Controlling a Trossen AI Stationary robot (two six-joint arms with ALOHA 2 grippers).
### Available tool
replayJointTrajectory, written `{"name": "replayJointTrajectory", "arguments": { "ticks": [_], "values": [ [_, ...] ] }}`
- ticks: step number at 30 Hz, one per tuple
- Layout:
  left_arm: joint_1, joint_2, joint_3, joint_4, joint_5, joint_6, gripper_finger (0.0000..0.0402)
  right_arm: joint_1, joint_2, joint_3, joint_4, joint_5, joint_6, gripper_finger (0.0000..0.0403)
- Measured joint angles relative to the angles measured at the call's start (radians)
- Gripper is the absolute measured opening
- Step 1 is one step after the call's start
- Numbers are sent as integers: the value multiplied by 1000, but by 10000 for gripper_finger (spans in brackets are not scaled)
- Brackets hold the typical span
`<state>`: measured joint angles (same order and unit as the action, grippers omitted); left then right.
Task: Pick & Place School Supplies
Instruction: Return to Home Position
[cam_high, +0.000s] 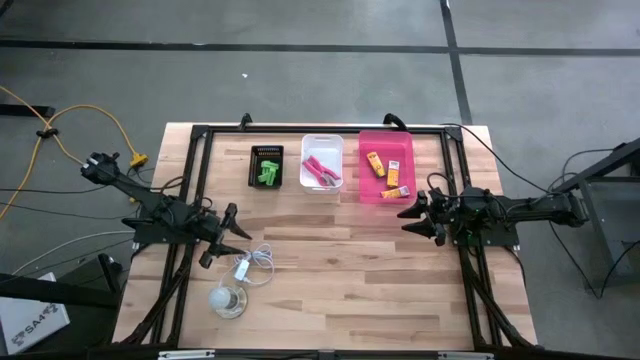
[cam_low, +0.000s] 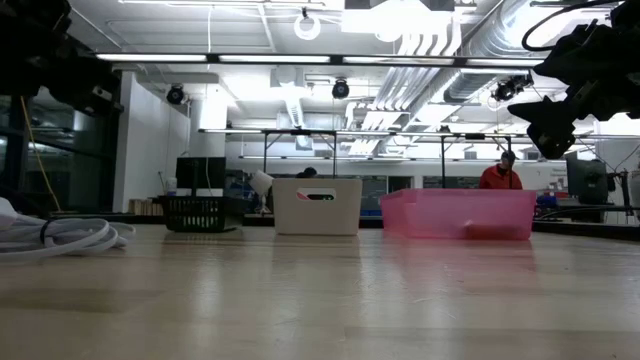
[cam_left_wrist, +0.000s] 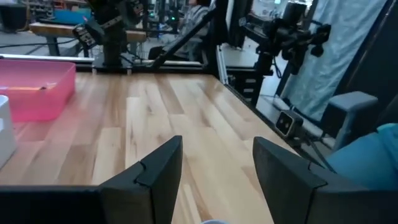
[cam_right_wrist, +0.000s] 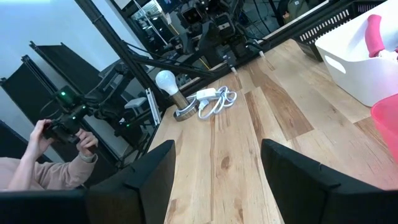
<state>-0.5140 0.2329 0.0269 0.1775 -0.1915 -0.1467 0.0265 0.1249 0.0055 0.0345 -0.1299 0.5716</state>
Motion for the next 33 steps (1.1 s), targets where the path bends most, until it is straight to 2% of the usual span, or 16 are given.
{"name": "replayJointTrajectory", "arguments": {
  "ticks": [15,24,33],
  "values": [
    [3,-63,-15,-133,46,20,190,0,0,0,0,0,0,227],
    [3,-68,-17,-170,165,42,190,0,0,0,0,0,0,227],
    [3,-68,-18,-170,165,19,190,0,0,0,0,0,0,227]
  ]
}}
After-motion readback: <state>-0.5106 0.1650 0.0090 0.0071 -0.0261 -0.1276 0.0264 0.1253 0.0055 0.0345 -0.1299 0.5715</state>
